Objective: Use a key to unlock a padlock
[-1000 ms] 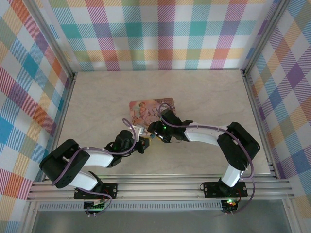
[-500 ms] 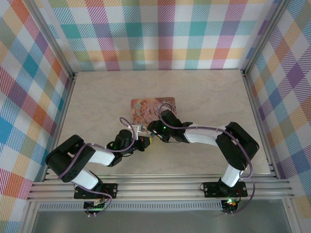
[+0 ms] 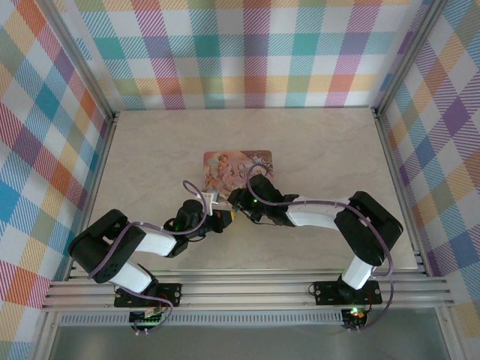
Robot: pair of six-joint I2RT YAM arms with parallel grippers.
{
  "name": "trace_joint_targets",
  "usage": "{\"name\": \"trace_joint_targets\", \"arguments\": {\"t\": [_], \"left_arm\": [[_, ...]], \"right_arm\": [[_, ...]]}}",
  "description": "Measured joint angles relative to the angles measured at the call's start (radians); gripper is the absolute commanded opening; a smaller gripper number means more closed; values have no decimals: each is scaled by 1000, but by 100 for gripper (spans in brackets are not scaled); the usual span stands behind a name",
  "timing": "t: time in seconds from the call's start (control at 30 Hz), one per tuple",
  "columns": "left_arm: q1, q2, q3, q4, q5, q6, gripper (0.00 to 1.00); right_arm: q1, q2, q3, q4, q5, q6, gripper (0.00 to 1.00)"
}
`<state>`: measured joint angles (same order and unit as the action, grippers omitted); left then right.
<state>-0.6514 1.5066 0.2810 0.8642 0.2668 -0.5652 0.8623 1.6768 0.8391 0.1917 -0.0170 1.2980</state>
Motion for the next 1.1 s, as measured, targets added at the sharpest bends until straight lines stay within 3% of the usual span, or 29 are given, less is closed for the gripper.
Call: {"name": "trace_joint_targets", "arguments": {"t": [0.4, 1.1], "left_arm": [[7, 0, 0, 3, 19, -23, 0], [21, 13, 0, 11, 43, -49, 0]], "right_arm": [[21, -58, -60, 0, 31, 0, 55], [23, 28, -6, 55, 66, -21, 51]]}}
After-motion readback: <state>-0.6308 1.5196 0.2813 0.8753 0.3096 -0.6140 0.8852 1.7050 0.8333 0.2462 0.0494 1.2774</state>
